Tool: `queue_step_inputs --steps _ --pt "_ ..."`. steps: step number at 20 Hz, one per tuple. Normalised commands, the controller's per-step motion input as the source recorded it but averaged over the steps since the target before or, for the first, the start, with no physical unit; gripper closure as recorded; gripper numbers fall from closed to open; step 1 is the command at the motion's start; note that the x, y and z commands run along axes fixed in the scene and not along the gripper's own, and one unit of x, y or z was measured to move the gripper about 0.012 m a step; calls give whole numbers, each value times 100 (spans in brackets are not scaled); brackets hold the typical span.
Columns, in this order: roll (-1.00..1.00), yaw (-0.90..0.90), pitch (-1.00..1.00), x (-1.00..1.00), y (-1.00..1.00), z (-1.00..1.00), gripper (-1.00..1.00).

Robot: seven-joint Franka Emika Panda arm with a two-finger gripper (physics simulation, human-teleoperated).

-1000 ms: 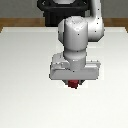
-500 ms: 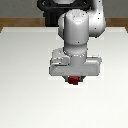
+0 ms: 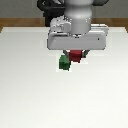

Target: Place the red cube on top of the green cube.

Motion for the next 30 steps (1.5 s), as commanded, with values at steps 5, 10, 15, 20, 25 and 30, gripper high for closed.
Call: queue_step_inputs --steps 5,10,15,20,25,30 --pt "0 0 0 -40 0 20 100" --pt "0 0 0 -80 0 0 100" --pt "0 0 0 0 -60 0 100" --pt "0 0 0 -20 0 0 100" --pt "0 0 0 -20 0 0 100" --pt "0 0 0 0 0 -40 100"
